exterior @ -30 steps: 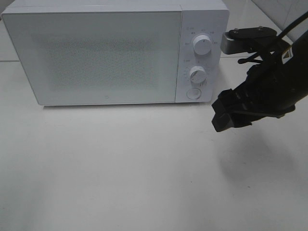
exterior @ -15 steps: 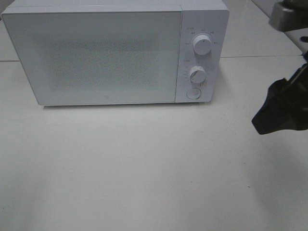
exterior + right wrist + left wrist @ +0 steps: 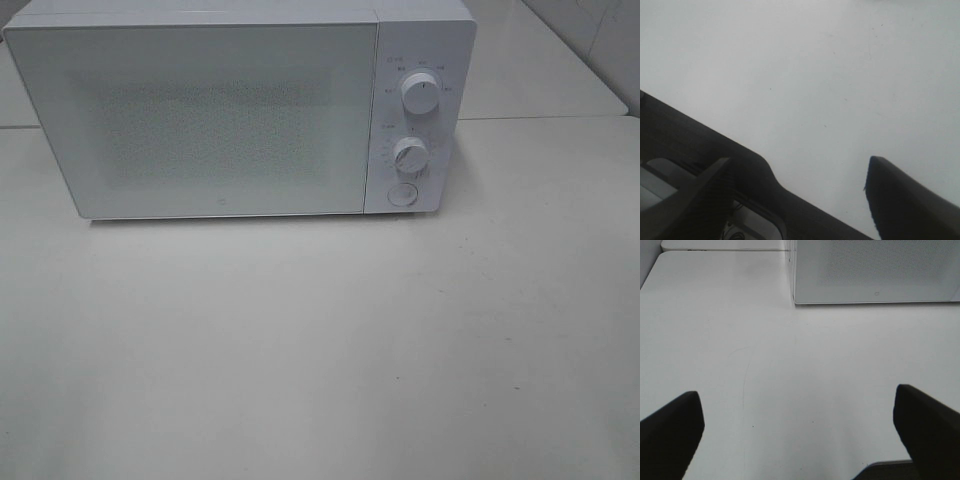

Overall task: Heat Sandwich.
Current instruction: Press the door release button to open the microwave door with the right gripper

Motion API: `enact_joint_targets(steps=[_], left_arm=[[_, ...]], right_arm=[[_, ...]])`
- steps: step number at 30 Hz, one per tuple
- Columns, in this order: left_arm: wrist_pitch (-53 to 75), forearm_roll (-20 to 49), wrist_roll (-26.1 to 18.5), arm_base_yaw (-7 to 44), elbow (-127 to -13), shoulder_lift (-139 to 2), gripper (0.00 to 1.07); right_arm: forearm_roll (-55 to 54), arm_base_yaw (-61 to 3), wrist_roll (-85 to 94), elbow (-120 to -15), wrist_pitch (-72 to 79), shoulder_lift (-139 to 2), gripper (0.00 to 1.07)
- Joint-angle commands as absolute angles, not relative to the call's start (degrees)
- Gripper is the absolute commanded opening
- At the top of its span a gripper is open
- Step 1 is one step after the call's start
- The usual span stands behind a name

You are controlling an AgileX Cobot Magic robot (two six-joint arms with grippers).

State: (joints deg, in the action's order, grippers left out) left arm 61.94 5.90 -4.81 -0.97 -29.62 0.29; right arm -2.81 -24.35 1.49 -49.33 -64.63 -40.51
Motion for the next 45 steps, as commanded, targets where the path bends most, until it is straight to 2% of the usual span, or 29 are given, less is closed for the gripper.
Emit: enact_joint_targets(steps=[1,5,16,19,28,35,45], left_arm=[[61.2,6.0,-4.6,-1.1,-29.6,1.3,0.97],[61.2,6.0,-4.6,-1.1,-29.6,1.3,0.97],[61.2,6.0,-4.6,-1.1,-29.6,1.3,0.97],[61.2,6.0,-4.6,-1.1,-29.6,1.3,0.97],[61.2,6.0,-4.6,-1.1,-29.6,1.3,0.97],[61.2,6.0,-4.6,-1.1,-29.6,1.3,0.97],[61.2,6.0,-4.6,-1.1,-29.6,1.1,0.97]], right_arm=[[0.0,-24.1,-0.5,-49.7,-65.6,-36.2,0.73],[4.8,-24.1,-2.9,-48.4,-66.2,-27.5,0.73],[6.8,-23.8,-8.4,-40.2,-65.9,-13.8,0.74],[7.3,-20.3,-8.4,-38.0,-64.7,-10.8,0.79],[6.4,-11.3,-4.1,-33.5,-60.7,-4.1,0.80],[1.7,-7.2,-4.2,-28.5,-57.0,-0.5,0.78],[1.3,-4.6,-3.7,-28.4,-57.1,1.8,0.76]])
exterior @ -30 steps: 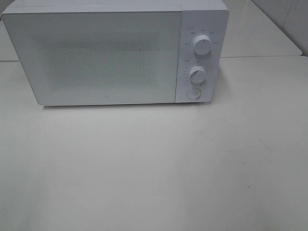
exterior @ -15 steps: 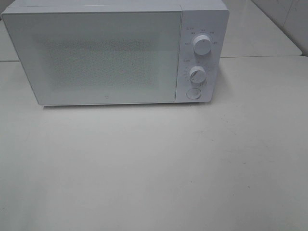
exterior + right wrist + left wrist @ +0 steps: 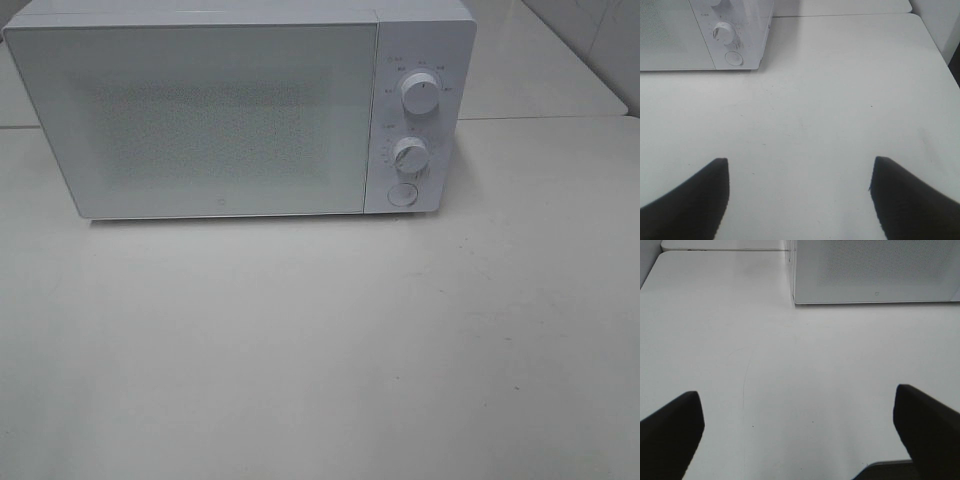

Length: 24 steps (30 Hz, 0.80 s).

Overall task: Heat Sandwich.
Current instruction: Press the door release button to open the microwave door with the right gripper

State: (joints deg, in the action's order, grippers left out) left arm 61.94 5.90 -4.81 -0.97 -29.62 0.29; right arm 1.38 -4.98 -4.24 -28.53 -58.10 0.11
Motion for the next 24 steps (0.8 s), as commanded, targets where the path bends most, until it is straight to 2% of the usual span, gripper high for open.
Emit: enact_joint_targets(steps=[1,24], left_arm=[[61.2,6.0,-4.6,-1.1,-29.6,1.1,0.97],[61.2,6.0,-4.6,-1.1,-29.6,1.1,0.97]], right_arm=[[1.3,-4.6,-3.7,-28.4,-57.1,1.8,0.76],[1.4,-4.7,-3.8,-28.4,-57.1,1.8,0.76]])
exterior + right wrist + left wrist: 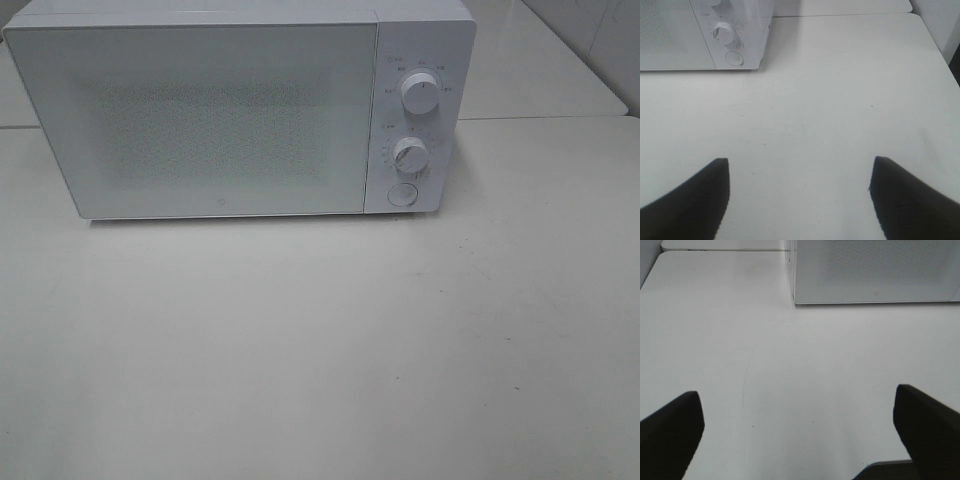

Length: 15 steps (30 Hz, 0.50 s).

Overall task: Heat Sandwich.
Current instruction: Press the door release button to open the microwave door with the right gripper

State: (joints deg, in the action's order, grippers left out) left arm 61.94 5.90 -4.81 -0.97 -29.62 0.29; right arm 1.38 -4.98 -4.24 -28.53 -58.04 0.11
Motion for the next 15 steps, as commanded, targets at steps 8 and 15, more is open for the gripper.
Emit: enact_joint_targets(steps=[8,15], left_arm=[[61.2,6.0,-4.6,-1.1,-29.6,1.1,0.97],[61.2,6.0,-4.6,-1.1,-29.6,1.1,0.97]], right_arm=[[1.1,-4.9,-4.0,-29.5,-55.5,0.9,0.76],[0.6,-4.9,-4.0,-30.1,-45.4,-4.8,0.76]])
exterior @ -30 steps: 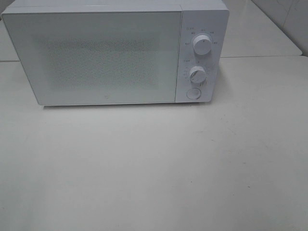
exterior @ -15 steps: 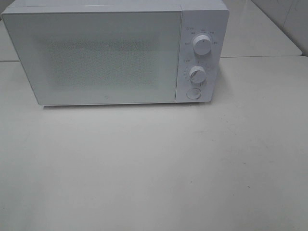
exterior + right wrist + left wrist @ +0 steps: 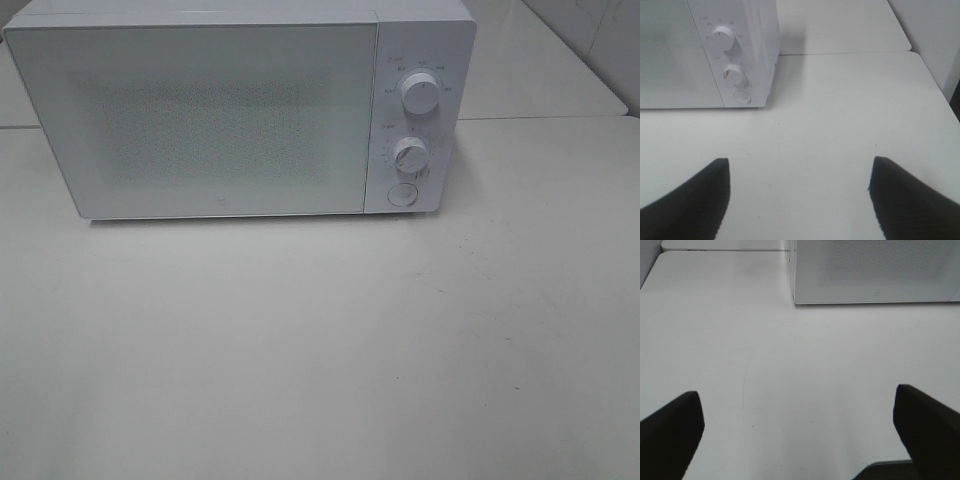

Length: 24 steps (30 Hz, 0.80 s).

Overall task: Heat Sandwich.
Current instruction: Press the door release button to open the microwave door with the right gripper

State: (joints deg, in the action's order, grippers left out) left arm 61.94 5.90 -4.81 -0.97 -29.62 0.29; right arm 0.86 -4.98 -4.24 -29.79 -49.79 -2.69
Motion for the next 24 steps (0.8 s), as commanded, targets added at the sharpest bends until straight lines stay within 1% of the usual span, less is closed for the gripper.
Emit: enact_joint_targets(steps=[1,6,24], left_arm=[[61.2,6.0,-4.6,-1.1,-29.6,1.1,0.97],[61.2,6.0,-4.6,-1.1,-29.6,1.1,0.97],[61.2,6.0,-4.6,-1.1,-29.6,1.1,0.97]], right_arm=[[0.6,-4.9,-4.0,-30.1,-44.1,-6.0,0.76],[0.6,-4.9,-4.0,-30.1,-36.4,-12.7,0.76],[0.6,-4.9,-4.0,-28.0,-19.2,-27.8,0.76]])
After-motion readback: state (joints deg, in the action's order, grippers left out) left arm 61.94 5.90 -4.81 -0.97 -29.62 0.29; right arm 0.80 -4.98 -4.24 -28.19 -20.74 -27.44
